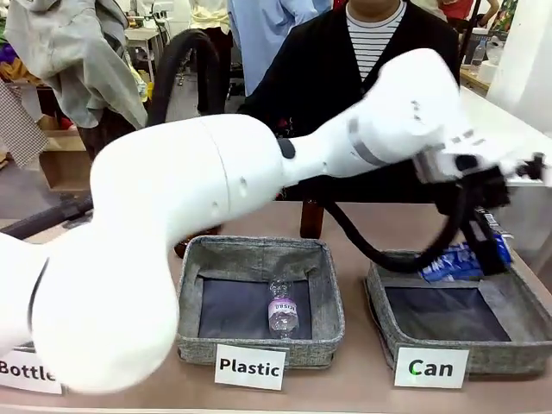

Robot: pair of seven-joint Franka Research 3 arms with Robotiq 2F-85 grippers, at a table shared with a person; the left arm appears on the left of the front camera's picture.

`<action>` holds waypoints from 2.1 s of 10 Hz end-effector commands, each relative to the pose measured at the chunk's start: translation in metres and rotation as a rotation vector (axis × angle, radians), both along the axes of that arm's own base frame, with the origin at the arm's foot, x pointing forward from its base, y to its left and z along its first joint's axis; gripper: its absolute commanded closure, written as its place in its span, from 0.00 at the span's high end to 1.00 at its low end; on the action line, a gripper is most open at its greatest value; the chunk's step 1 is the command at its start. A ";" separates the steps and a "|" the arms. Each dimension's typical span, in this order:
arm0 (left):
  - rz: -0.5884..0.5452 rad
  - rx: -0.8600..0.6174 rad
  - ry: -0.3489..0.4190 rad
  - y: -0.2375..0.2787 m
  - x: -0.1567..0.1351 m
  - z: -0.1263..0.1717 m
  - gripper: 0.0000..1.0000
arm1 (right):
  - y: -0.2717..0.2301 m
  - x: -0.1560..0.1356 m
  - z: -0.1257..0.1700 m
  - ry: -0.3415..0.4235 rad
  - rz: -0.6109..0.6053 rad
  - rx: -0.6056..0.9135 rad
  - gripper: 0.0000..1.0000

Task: Sort the can waste into the basket.
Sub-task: Pick up the can waste from the table and place it in the right Fabric basket.

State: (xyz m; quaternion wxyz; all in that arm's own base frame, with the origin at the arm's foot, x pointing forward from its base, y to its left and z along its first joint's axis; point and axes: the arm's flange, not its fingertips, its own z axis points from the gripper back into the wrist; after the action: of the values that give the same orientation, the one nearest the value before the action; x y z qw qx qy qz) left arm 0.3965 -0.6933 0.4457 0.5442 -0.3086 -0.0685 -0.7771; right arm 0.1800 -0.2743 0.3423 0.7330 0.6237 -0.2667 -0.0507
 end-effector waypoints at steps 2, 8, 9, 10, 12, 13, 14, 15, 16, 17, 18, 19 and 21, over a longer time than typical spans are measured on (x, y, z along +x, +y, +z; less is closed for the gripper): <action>0.186 0.163 -0.070 -0.012 -0.026 -0.005 0.14 | 0.005 -0.004 0.002 0.014 -0.002 -0.017 1.00; 0.152 0.140 -0.174 -0.008 -0.024 -0.003 0.70 | 0.005 -0.004 0.002 0.014 -0.002 -0.017 1.00; 0.153 0.152 -0.165 -0.008 -0.025 -0.003 0.74 | 0.005 -0.004 0.002 0.014 -0.002 -0.017 1.00; 0.157 0.178 -0.160 -0.007 -0.027 -0.002 0.84 | 0.005 -0.004 0.002 0.014 -0.002 -0.017 1.00; 0.182 0.269 -0.190 -0.007 -0.034 0.002 1.00 | 0.005 -0.004 0.002 0.014 -0.002 -0.017 1.00; 0.193 0.272 -0.212 -0.007 -0.034 0.002 1.00 | 0.005 -0.004 0.002 0.014 -0.002 -0.017 1.00; 0.204 0.272 -0.228 -0.007 -0.034 0.003 1.00 | 0.005 -0.004 0.002 0.014 -0.002 -0.017 1.00; 0.201 0.268 -0.232 -0.007 -0.034 0.003 1.00 | 0.005 -0.004 0.002 0.014 -0.002 -0.017 1.00; 0.199 0.272 -0.224 -0.007 -0.033 0.002 1.00 | 0.005 -0.004 0.002 0.014 -0.002 -0.017 1.00; 0.200 0.271 -0.217 -0.006 -0.030 0.003 1.00 | 0.005 -0.004 0.002 0.014 -0.002 -0.017 1.00; 0.200 0.264 -0.213 -0.004 -0.029 0.003 1.00 | 0.005 -0.004 0.002 0.014 -0.002 -0.017 1.00; 0.213 0.250 -0.223 -0.002 -0.027 0.004 1.00 | 0.000 0.000 0.000 0.000 -0.001 0.000 1.00; 0.266 0.276 -0.187 0.009 -0.020 0.011 1.00 | 0.005 0.001 0.004 -0.010 0.019 0.002 1.00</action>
State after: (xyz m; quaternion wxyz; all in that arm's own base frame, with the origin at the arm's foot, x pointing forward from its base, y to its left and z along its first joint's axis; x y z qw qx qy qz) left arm 0.3793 -0.6981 0.4497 0.6494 -0.1518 -0.0578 -0.7429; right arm 0.1805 -0.2734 0.3414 0.7309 0.6269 -0.2650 -0.0508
